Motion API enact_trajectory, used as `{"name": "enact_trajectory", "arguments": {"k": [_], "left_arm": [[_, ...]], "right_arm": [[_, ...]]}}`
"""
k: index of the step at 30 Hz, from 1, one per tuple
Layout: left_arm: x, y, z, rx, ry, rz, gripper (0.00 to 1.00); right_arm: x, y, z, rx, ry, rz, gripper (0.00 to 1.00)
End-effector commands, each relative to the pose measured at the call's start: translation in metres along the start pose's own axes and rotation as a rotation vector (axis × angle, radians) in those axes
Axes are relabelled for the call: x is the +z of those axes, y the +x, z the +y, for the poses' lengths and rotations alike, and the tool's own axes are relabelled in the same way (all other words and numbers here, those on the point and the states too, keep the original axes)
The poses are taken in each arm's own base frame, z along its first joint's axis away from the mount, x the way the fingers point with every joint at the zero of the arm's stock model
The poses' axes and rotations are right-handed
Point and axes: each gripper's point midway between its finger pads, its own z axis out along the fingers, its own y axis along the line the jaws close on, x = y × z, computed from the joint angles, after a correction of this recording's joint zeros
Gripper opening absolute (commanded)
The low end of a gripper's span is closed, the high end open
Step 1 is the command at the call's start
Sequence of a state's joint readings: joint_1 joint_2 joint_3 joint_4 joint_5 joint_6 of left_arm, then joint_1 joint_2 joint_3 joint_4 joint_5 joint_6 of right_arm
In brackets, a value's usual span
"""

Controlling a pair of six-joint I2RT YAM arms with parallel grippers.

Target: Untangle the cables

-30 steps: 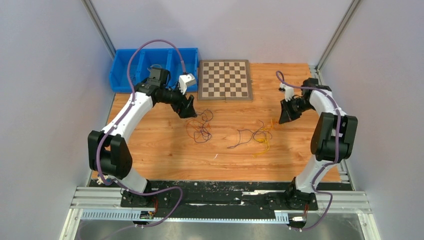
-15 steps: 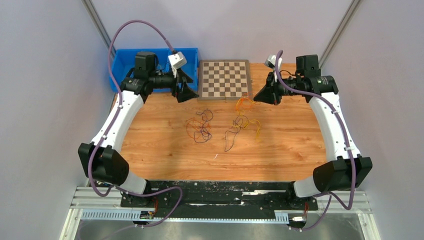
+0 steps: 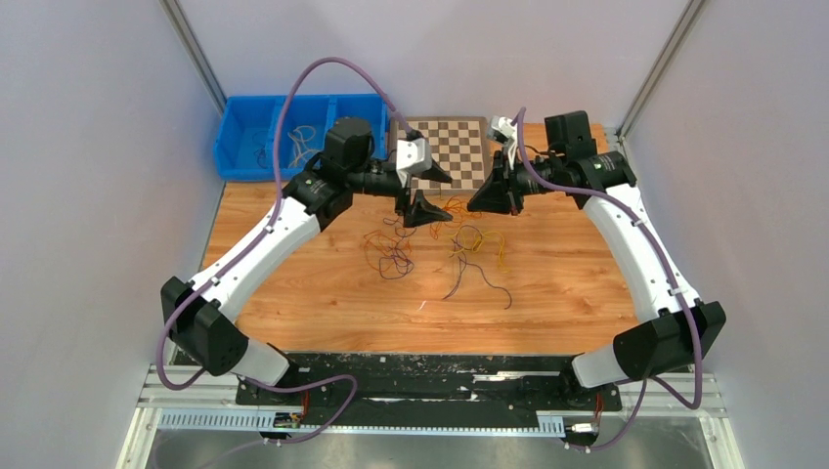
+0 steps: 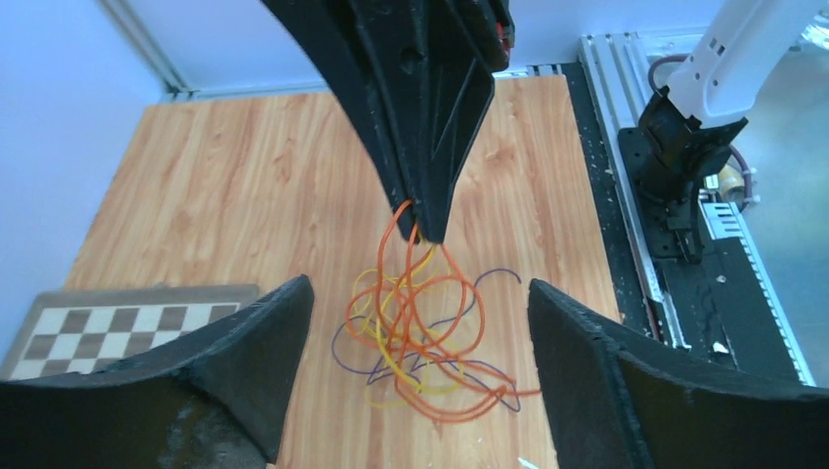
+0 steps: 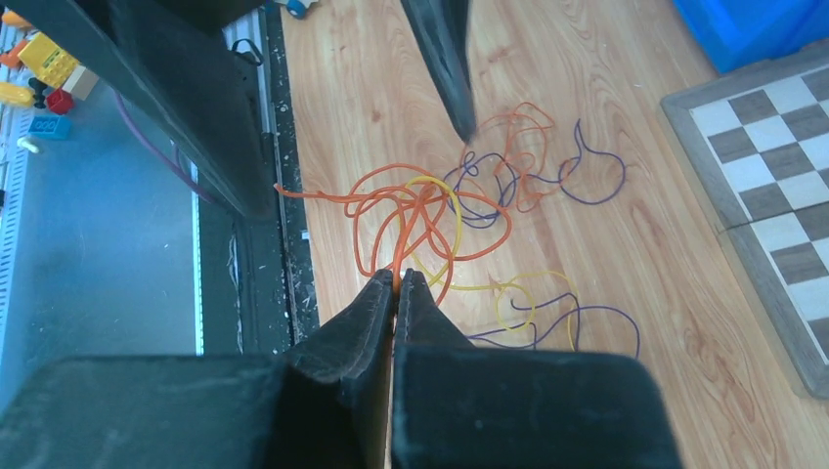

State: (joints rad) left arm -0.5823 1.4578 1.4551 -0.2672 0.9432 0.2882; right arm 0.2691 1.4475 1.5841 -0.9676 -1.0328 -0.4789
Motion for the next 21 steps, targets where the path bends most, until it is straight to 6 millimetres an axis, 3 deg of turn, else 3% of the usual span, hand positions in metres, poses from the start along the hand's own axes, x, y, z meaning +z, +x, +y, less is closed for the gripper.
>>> {"name": "enact_trajectory", "arguments": {"k": [1, 3, 5, 6, 7, 8, 9, 10, 11, 12, 13, 14, 15, 16, 17, 21], "left_arm": [[0.017, 0.01, 0.001, 0.073, 0.013, 0.029, 0.81], [0.023, 0.017, 0.001, 0.074, 0.013, 0.063, 0.76], [0.027, 0.024, 0.001, 0.058, 0.018, 0.091, 0.63], [0.027, 0.025, 0.002, 0.044, 0.016, 0.105, 0.45], [0.026, 0.024, 0.004, 0.043, 0.007, 0.11, 0.35], [0.024, 0.023, 0.006, 0.035, -0.003, 0.108, 0.15], [0.023, 0.025, 0.005, -0.004, -0.006, 0.1, 0.08], [0.016, 0.01, 0.013, 0.012, -0.041, 0.043, 0.01], [0.014, 0.014, 0.008, -0.092, -0.03, 0.013, 0.0], [0.003, -0.006, 0.022, -0.071, -0.072, -0.069, 0.0], [0.001, -0.008, 0.018, -0.206, -0.058, -0.103, 0.0], [-0.009, -0.022, 0.032, -0.2, -0.084, -0.167, 0.0], [-0.01, -0.023, 0.029, -0.336, -0.051, -0.189, 0.0], [-0.017, -0.035, 0.038, -0.318, -0.059, -0.243, 0.0], [-0.017, -0.036, 0.039, -0.42, -0.043, -0.26, 0.0], [-0.021, -0.057, 0.048, -0.503, -0.029, -0.351, 0.0]], "right_arm": [[0.001, -0.021, 0.02, -0.092, -0.029, -0.049, 0.0], [0.003, -0.022, 0.023, -0.099, -0.036, -0.048, 0.0], [0.004, -0.022, 0.022, -0.102, -0.029, -0.046, 0.0], [0.004, -0.021, 0.02, -0.1, -0.019, -0.042, 0.0], [0.004, -0.02, 0.019, -0.1, -0.012, -0.038, 0.0], [0.004, -0.019, 0.018, -0.103, -0.004, -0.035, 0.0], [0.004, -0.017, 0.015, -0.1, 0.01, -0.029, 0.02], [0.004, -0.014, 0.012, -0.095, 0.026, -0.02, 0.14], [0.004, -0.01, 0.007, -0.09, 0.044, -0.011, 0.32], [0.003, -0.007, 0.002, -0.075, 0.067, -0.005, 0.63], [0.0, -0.008, -0.005, -0.051, 0.091, -0.015, 0.77], [0.001, -0.006, -0.009, -0.035, 0.099, -0.025, 0.83], [0.002, -0.007, -0.01, -0.039, 0.102, -0.041, 0.86], [0.004, -0.006, -0.011, -0.046, 0.102, -0.062, 0.9], [0.007, -0.008, -0.014, -0.067, 0.108, -0.095, 0.93], [0.021, -0.024, -0.017, -0.157, 0.14, -0.243, 1.0]]}}
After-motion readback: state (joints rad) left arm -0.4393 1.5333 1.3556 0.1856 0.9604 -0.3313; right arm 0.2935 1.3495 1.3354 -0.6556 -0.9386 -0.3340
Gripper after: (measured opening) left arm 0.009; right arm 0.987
